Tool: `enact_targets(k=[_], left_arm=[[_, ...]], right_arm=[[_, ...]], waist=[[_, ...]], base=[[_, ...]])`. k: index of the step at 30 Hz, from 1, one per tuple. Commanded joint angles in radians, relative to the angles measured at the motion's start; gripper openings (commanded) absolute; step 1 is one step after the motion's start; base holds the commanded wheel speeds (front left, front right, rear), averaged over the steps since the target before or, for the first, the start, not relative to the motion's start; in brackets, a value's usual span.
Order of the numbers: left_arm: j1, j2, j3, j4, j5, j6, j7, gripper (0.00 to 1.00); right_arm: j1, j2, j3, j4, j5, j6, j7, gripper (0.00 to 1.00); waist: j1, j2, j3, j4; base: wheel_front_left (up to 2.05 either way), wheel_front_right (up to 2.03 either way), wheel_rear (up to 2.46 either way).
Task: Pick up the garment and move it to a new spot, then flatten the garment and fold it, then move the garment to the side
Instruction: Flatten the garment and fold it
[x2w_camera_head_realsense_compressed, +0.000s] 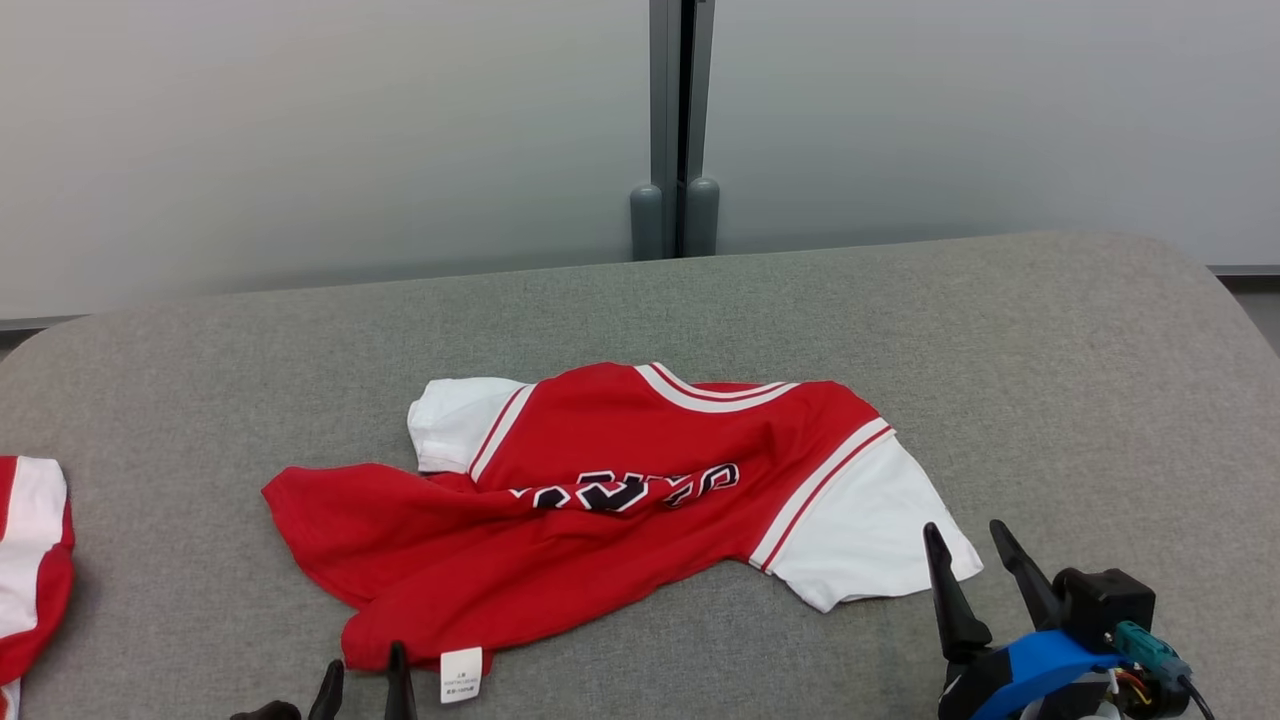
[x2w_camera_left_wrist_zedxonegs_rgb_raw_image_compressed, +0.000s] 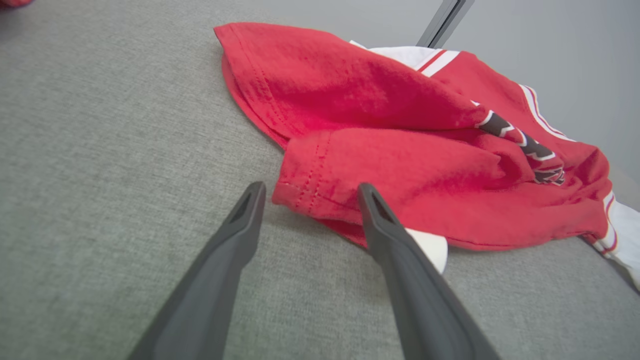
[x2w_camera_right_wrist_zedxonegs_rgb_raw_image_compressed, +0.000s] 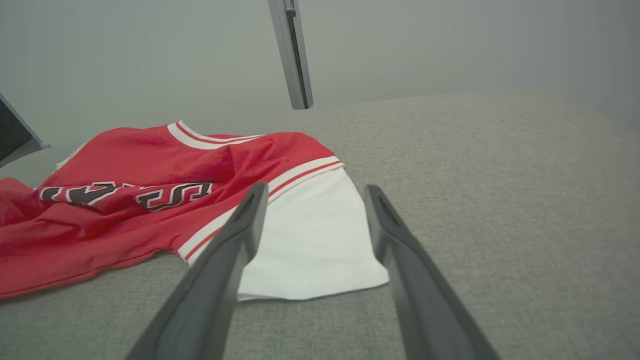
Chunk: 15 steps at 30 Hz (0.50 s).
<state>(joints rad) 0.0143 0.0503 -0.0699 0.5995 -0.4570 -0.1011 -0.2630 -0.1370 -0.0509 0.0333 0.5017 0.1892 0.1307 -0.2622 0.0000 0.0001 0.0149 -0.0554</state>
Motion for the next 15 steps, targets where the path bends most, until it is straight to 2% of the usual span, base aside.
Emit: enact_targets(k=[1,15], left_arm=[[-0.022,0.000,0.006,0.000,0.002,-0.008,-0.003,1.00],[-0.050,0.000,0.010,0.006,0.020,-0.031,-0.003,1.00]], right_arm=[[-0.002,0.000,0.003,0.002,0.009,0.000,-0.004,1.00],[-0.018,0.000,-0.004,0.008,0.006,0.000,-0.004,1.00]], waist=[[0.0000,-0.0001,0.004,-0.001],[0.0000,-0.0001,0.026,-0.004]], base=[[0.00,0.00,0.00],[0.00,0.00,0.00]])
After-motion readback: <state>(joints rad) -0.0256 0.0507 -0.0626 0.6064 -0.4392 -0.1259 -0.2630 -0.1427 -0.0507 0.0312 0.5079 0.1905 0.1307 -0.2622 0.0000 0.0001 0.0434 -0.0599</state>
